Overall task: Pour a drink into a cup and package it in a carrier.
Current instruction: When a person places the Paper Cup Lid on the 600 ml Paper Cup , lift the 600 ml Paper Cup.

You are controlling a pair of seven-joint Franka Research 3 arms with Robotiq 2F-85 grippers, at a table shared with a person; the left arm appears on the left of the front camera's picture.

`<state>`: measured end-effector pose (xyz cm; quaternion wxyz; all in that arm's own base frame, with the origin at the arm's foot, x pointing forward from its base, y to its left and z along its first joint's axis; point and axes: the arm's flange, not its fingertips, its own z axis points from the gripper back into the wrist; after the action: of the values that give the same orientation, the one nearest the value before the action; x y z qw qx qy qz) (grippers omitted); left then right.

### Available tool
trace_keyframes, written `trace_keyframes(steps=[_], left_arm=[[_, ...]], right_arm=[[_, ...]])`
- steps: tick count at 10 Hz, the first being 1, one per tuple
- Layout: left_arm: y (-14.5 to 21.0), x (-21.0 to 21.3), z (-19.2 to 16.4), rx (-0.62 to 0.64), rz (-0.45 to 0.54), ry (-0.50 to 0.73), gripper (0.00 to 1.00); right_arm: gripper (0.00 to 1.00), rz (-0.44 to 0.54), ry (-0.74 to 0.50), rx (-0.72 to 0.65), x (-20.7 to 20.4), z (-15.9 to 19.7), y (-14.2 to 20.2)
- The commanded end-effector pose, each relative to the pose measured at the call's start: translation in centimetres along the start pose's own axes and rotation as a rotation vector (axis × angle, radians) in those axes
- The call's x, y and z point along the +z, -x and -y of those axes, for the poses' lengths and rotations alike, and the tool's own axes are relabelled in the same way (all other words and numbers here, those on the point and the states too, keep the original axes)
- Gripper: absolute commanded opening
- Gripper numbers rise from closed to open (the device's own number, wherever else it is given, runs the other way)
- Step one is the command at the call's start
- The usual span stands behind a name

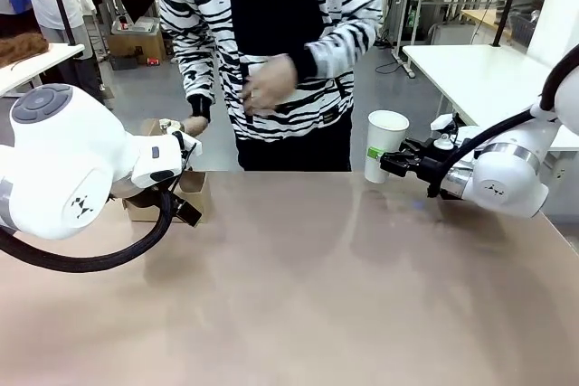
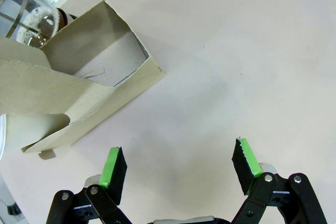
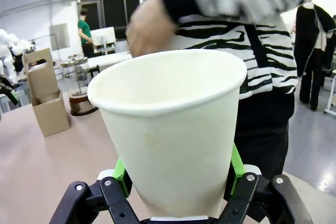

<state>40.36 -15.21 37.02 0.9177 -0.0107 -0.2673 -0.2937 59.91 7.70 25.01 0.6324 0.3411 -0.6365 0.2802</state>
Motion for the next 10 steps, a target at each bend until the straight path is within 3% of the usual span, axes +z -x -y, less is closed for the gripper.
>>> trace_keyframes(steps=[1,10], left_arm=[[0.01,0.04,-0.02,0.001,0.001,0.002,1.00],[0.01,0.04,-0.02,0.001,0.001,0.002,1.00]], right_arm=[[0.81,0.010,0.002,0.011,-0.14,-0.02,-0.08],[0.81,0.010,0.002,0.011,-0.14,-0.02,-0.08]])
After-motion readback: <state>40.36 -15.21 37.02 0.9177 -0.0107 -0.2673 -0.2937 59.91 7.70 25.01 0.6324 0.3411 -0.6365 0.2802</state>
